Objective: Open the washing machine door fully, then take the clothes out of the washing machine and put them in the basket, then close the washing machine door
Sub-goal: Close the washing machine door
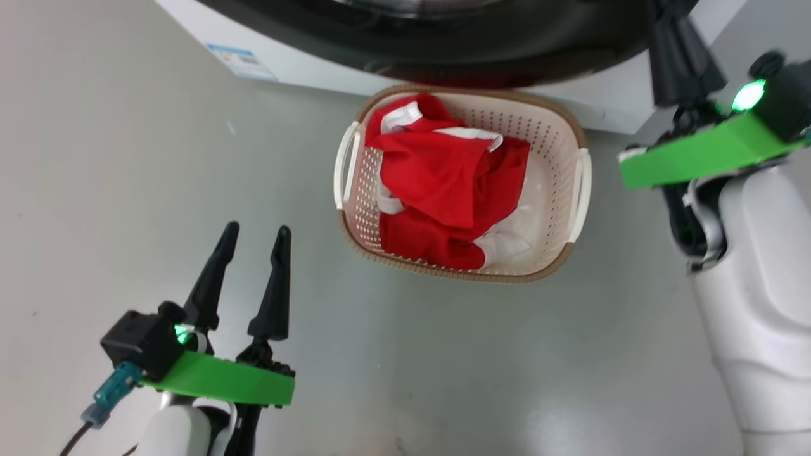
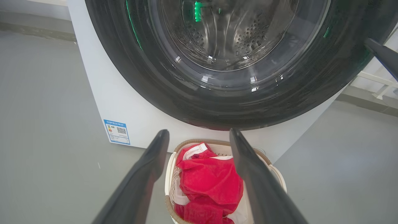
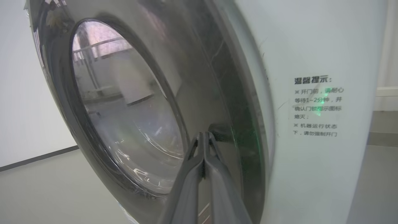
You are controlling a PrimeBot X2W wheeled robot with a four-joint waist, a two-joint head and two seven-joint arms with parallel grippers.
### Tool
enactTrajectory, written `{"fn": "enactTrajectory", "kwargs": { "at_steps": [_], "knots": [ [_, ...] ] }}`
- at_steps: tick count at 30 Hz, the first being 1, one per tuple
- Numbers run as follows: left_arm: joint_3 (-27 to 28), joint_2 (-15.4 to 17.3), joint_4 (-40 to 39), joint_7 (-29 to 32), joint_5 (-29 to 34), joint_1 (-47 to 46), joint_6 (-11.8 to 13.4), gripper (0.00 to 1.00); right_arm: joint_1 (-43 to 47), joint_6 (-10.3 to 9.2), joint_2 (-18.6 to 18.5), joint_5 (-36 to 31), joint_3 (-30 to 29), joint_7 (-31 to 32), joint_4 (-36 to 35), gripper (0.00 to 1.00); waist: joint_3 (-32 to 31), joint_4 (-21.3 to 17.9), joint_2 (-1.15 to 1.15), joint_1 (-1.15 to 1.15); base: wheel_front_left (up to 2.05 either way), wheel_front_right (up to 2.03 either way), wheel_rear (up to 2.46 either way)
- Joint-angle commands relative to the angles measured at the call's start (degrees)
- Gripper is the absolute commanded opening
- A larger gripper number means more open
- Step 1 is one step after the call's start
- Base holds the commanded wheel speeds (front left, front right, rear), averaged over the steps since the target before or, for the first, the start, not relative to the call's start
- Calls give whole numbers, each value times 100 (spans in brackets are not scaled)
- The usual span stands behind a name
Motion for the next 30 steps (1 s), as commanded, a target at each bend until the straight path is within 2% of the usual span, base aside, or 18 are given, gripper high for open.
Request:
{"fn": "enactTrajectory", "kwargs": {
  "at_steps": [1,13,23,26,27,28,30],
  "knots": [
    [155,91,-164,-70,-46,-83,-32,100,-197,26,49,-25,38,-36,-116,0,159,94,0,0,0,0,0],
    [111,84,-169,-70,-60,-239,-32,100,-629,26,-6,-80,-29,-36,-142,0,319,92,0,0,0,0,0],
    [211,217,-27,-70,-18,-124,-32,100,-29,26,63,21,265,-36,-223,0,-81,-124,0,0,0,0,0],
    [251,287,18,-70,-2,-58,-32,100,263,26,69,36,332,-36,-258,46,-240,-218,0,0,0,0,0],
    [261,307,31,-70,1,-36,-32,100,361,26,67,39,352,-36,-271,81,-292,-247,0,0,0,0,0],
    [274,332,38,-70,6,-12,-32,100,461,26,66,44,365,-36,-288,100,-344,-279,0,0,0,0,0],
    [309,381,51,-70,20,42,-32,100,657,26,65,52,383,-36,-317,100,-446,-354,0,0,0,0,0]
  ]
}}
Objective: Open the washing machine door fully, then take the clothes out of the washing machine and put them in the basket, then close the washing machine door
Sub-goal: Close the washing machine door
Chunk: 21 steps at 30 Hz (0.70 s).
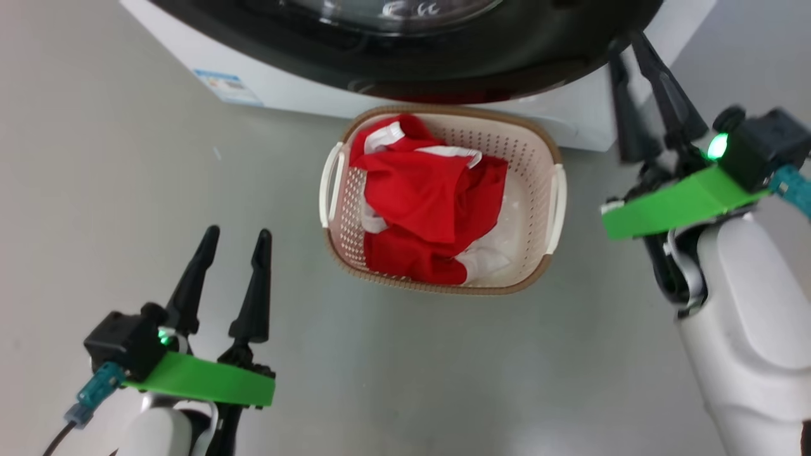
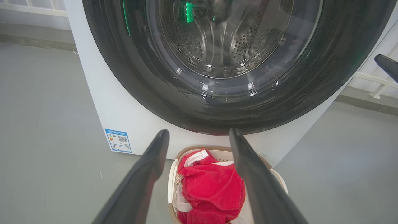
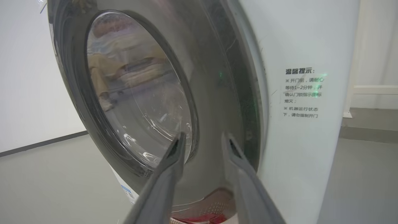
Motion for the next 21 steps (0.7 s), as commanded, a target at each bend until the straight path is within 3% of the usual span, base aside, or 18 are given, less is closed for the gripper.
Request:
{"fn": "enactTrajectory", "kwargs": {
  "at_steps": [1,21],
  "knots": [
    [232,208,-100,-69,50,118,-32,100,183,-22,112,43,143,-29,-188,100,-206,-180,0,0,0,0,0],
    [454,596,14,-69,185,745,-32,100,1943,-22,236,198,59,-29,-305,100,-1165,-901,0,0,0,0,0]
  ]
}}
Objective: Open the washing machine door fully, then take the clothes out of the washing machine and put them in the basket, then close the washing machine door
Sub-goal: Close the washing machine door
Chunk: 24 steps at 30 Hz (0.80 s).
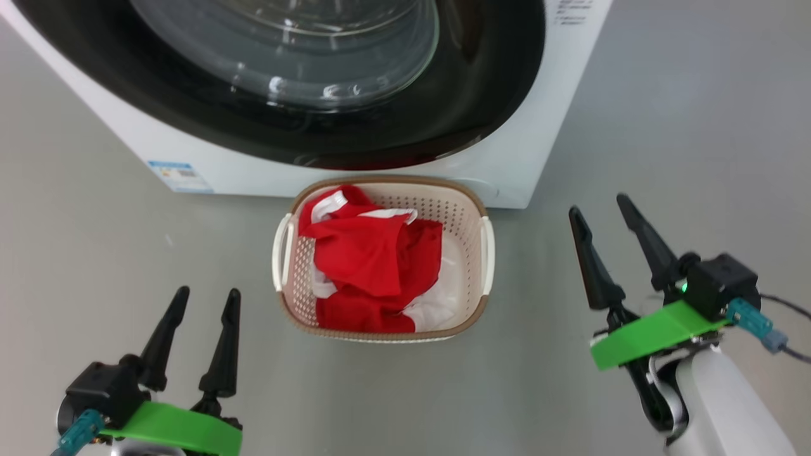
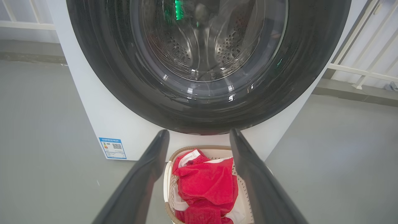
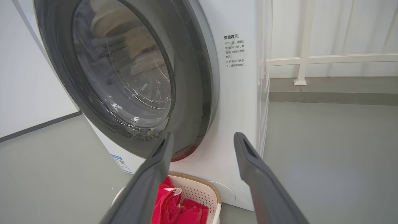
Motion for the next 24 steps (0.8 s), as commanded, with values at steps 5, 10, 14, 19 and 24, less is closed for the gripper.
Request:
{"fn": "enactTrajectory", "kwargs": {
  "at_steps": [5,10,14,19,24],
  "knots": [
    [297,235,-91,-69,97,172,-32,100,456,-21,93,100,25,-31,-190,100,-352,-312,0,0,0,0,0],
    [341,272,-67,-69,103,295,-32,100,778,-21,100,83,-45,-31,-217,100,-502,-450,0,0,0,0,0],
    [374,294,-22,-69,90,408,-32,100,1006,-21,96,85,-93,-31,-245,100,-652,-560,0,0,0,0,0],
    [439,312,29,-69,70,569,-32,100,1313,-21,61,101,-159,-31,-267,100,-853,-674,0,0,0,0,0],
    [477,332,23,-69,55,704,-32,100,1597,-21,35,117,-257,-31,-299,100,-1015,-753,0,0,0,0,0]
  ]
}}
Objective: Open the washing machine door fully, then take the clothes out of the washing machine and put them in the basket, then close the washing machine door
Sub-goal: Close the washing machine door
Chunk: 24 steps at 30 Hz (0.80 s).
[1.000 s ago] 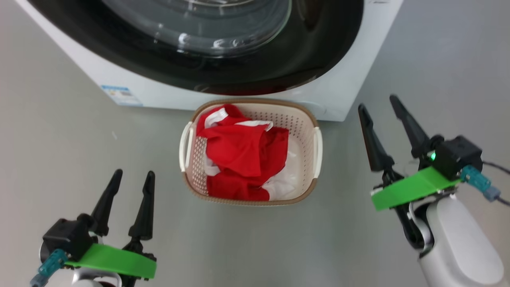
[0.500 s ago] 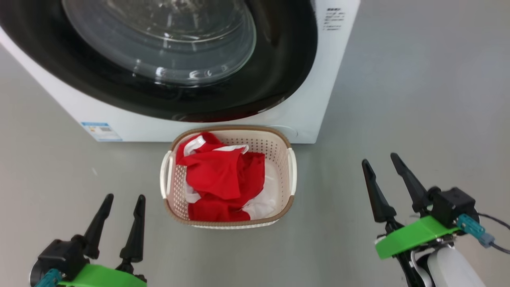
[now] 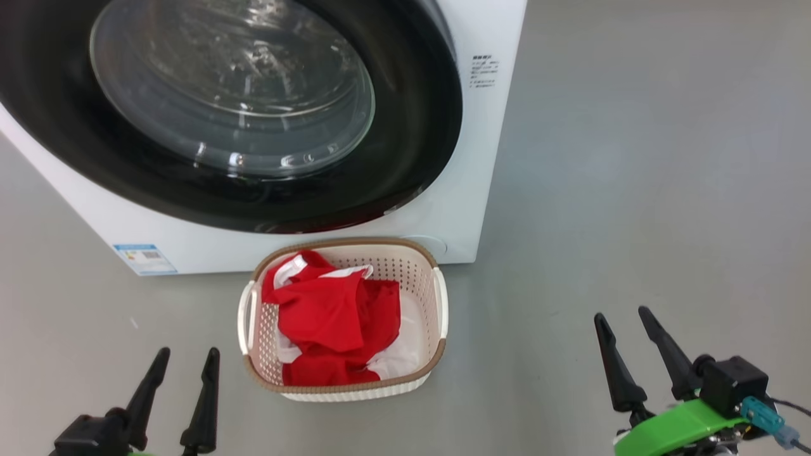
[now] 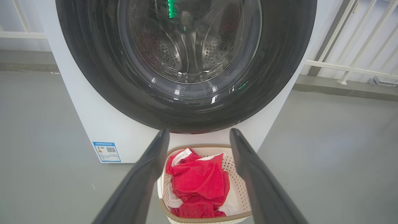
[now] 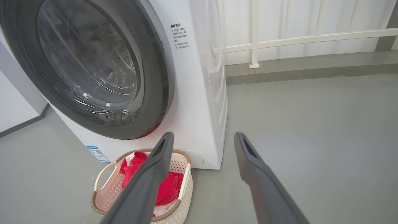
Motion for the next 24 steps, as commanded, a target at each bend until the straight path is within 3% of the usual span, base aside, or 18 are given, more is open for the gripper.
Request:
{"fn": "enactTrajectory", "kwargs": {
  "at_steps": [1,24],
  "knots": [
    [243,162,-105,-70,4,-1,-32,100,54,-21,-62,62,99,-35,-160,100,-130,-92,0,0,0,0,0],
    [496,79,-337,-70,183,473,-32,100,706,-21,-86,76,-162,-35,-320,100,-435,-369,0,0,0,0,0]
  ]
}}
